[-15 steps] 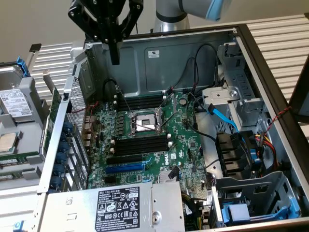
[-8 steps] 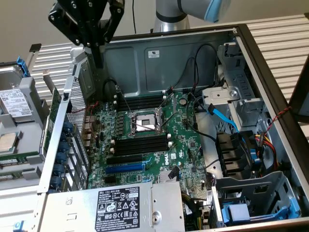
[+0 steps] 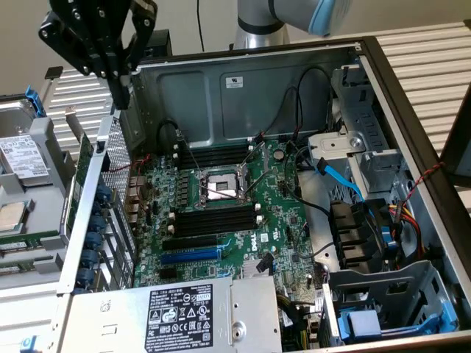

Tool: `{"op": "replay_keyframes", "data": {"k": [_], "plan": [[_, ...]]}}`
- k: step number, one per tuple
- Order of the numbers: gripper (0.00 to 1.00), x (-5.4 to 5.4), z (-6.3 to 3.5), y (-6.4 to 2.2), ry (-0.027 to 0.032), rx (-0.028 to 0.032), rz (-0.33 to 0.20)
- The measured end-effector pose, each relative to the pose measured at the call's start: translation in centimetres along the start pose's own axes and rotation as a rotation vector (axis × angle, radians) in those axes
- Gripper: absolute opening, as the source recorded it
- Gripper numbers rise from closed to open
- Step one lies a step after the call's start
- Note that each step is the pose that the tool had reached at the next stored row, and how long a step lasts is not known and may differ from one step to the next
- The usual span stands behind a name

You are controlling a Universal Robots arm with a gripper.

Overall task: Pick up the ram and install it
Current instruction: 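Reach for the ram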

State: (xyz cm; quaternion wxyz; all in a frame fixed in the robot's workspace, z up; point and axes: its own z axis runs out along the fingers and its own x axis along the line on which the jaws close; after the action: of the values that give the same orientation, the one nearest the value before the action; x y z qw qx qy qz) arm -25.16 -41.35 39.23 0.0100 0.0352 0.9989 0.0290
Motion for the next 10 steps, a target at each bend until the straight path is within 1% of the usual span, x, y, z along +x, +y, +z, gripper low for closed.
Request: {"op": "replay_keyframes", "data": {"k": [1,2,5,7,8,10], "plan": [[0.11,0.4,-0.01,-0.06,0.0015,0.0002,0.000],[0.11,0.8,-0.02,-0.09,0.0057,0.0005,0.000],[0.11,1.7,-0.04,-0.21,0.0231,0.0018,0.001],[0.11,2.5,-0.05,-0.31,0.0322,0.0024,0.002],[0.11,2.9,-0.05,-0.37,0.0352,0.0025,0.002],[0.11,3.9,-0.04,-0.49,0.0377,0.0028,0.002]]}}
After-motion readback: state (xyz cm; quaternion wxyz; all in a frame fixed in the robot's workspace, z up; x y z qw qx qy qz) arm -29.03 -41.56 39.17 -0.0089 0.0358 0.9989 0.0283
